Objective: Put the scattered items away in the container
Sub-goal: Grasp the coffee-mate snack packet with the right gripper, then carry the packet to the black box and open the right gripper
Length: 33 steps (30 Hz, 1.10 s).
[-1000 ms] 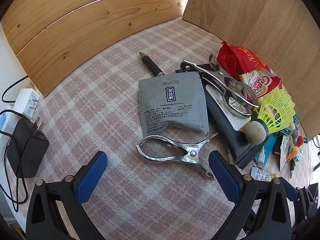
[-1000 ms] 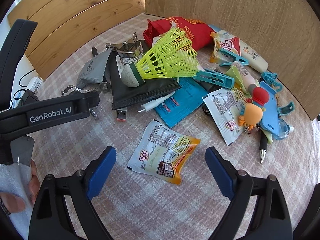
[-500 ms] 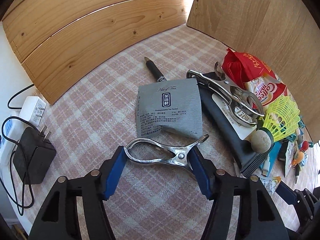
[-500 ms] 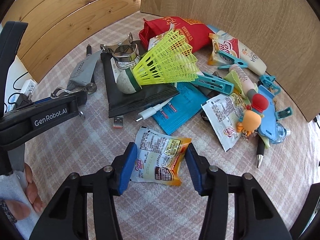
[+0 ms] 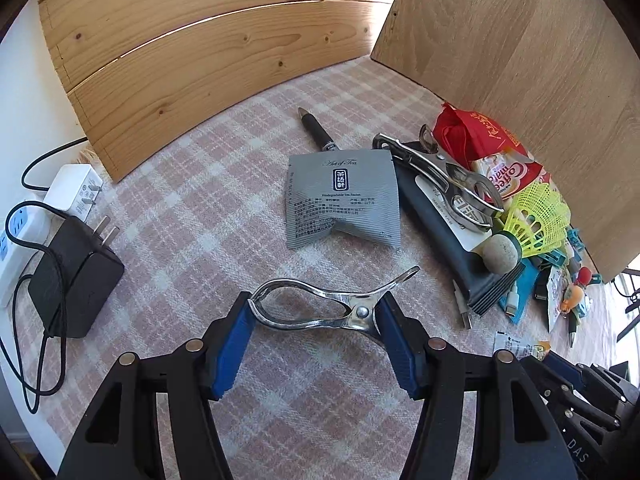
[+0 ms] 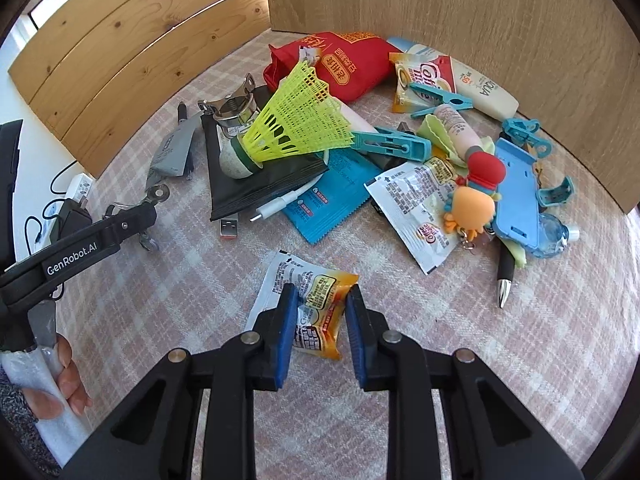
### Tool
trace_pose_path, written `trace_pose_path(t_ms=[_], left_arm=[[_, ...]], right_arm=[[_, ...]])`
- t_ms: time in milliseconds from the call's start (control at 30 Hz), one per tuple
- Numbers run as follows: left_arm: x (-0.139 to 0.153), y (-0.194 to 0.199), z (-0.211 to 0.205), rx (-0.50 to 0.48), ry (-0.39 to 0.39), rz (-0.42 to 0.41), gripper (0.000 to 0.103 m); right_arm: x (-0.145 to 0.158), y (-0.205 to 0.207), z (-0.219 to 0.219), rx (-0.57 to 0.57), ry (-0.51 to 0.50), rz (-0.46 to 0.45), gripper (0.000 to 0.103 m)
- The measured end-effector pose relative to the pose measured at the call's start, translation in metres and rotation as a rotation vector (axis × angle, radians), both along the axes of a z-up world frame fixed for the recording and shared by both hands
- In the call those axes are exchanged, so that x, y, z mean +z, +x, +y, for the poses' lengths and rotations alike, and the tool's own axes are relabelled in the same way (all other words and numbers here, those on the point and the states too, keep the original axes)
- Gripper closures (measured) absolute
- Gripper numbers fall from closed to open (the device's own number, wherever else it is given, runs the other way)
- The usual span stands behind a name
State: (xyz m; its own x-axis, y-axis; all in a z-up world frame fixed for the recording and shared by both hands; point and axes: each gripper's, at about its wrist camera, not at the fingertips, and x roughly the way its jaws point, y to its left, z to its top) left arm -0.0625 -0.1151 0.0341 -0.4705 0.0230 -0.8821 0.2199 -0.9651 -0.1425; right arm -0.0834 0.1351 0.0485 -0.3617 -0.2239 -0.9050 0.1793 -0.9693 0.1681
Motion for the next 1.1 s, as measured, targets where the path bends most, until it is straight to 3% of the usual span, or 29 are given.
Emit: trace_pose_path(t_ms=[167,200,300,567,767,1100], left_arm=[[0.01,0.018,-0.007,-0.003,0.003,0.01,0.044],[0.01,-0.001,-0.009,-0.005,0.001,0.012,0.044],[0.02,0.009,-0.007,-0.026,-0.009,0.029,0.044],[0.038,-0.006,0.038,-0.133,-0.021,0.086,0.044],[0.076,0.032,0.113,-0.295,-0.013,0.15,0.044],[0.108,0.103,0.295,-0.641,0.065,0.198,0.044]], right_arm=[[0.006,0.017,0.017,-0.017,-0.026,-0.003,0.08],[0.009,0.021,0.02,-0.017,-0.028,0.005,0.08],[0.025,0.021,0.019,-0.015,-0.024,0.036,0.08],[0.051,0.031,0.026,-0.06,-0.005,0.115,0.08],[0.074,0.069,0.099,-0.19,0.006,0.143,0.08],[0.094,0.161,0.273,-0.545,0.104,0.144,0.08]])
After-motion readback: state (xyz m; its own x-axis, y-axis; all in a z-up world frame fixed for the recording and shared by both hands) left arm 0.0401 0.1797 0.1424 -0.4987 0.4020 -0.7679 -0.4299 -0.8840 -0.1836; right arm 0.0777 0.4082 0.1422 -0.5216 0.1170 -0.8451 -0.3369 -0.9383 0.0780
